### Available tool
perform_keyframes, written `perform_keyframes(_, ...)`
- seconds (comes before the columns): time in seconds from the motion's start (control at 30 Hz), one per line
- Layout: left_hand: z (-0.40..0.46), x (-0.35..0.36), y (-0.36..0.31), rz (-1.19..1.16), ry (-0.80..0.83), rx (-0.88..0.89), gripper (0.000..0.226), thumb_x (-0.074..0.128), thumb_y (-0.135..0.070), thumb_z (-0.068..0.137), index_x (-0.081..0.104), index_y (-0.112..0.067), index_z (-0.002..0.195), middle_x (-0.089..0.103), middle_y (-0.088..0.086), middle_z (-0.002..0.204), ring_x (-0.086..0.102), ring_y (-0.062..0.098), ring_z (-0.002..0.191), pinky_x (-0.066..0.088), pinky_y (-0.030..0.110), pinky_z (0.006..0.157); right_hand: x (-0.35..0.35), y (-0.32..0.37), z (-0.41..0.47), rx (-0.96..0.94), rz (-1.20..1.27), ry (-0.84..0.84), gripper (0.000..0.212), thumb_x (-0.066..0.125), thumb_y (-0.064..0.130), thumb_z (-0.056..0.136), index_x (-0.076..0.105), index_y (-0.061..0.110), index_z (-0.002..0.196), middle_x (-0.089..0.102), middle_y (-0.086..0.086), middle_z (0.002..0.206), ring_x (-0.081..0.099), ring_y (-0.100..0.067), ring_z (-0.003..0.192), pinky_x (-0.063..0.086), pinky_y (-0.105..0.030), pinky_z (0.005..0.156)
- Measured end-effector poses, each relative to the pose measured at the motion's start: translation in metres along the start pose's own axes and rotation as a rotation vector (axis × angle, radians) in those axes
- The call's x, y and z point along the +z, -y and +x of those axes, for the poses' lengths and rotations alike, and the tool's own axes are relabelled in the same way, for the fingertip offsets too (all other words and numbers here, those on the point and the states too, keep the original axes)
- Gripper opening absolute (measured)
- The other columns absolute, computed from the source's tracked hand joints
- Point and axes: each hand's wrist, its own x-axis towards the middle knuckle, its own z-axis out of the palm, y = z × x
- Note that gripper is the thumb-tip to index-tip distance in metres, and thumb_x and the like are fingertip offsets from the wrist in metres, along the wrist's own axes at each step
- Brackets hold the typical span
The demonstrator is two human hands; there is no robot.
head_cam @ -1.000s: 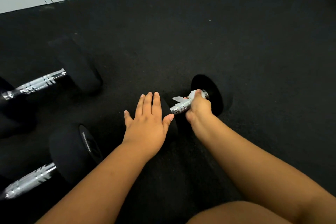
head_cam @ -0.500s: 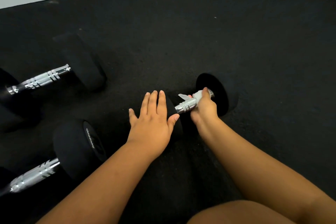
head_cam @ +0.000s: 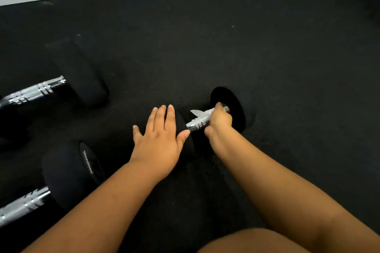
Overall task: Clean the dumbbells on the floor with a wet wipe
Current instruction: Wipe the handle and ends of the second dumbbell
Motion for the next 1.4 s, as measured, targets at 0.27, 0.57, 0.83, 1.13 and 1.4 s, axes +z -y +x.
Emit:
perform_keyframes(0.27,0.004,-0.002,0.003,-0.018,0.020,-0.003,0.072,0.014,-0.059,0.095,-0.009,-0.020,0.152,-0.007,-0.003,0.161,-0.011,0.015,0.147,0.010,0.059,0.115,-0.010,-0.003,0.003,0.069,0.133,0.159,0.003,0.055,-0.004,0.092,0.054,-0.007,0.094,0.061,-0.022,0.105,0.066,-0.037,0.097,0.049,-0.052,0.095)
perform_keyframes(0.57,0.003,-0.004,0.002,-0.018,0.018,-0.007,0.071,0.015,-0.058,0.096,-0.008,-0.020,0.152,-0.006,-0.002,0.161,-0.010,0.015,0.147,0.011,0.058,0.114,-0.003,-0.007,0.004,0.045,0.121,0.086,0.029,0.061,0.032,0.093,0.057,0.005,0.081,0.062,-0.009,0.076,0.064,-0.024,0.068,0.055,-0.038,0.072)
perform_keyframes(0.83,-0.006,0.006,-0.003,0.029,-0.041,0.009,0.073,0.013,-0.058,0.095,-0.011,-0.018,0.151,-0.008,0.001,0.161,-0.011,0.017,0.147,0.012,0.058,0.115,-0.006,-0.010,0.000,0.040,0.101,0.104,0.010,0.063,-0.008,0.084,0.057,0.000,0.081,0.061,-0.013,0.078,0.062,-0.022,0.067,0.055,-0.038,0.076)
perform_keyframes(1.13,-0.014,0.011,-0.005,0.083,-0.047,0.036,0.073,0.009,-0.059,0.095,-0.019,-0.018,0.149,-0.014,0.002,0.160,-0.017,0.019,0.146,0.008,0.060,0.115,-0.029,-0.010,0.009,-0.060,-0.245,0.119,0.051,0.043,0.052,0.097,0.058,0.005,0.108,0.069,-0.012,0.094,0.069,-0.030,0.087,0.057,-0.037,0.067)
perform_keyframes(1.4,-0.022,0.012,-0.008,0.102,-0.062,0.062,0.073,0.012,-0.057,0.096,-0.021,-0.018,0.148,-0.017,0.002,0.160,-0.019,0.019,0.146,0.007,0.060,0.115,-0.079,0.017,-0.039,-0.298,-0.360,0.254,0.032,0.034,0.034,0.104,0.052,0.009,0.097,0.068,-0.018,0.086,0.070,-0.026,0.061,0.059,-0.036,0.058)
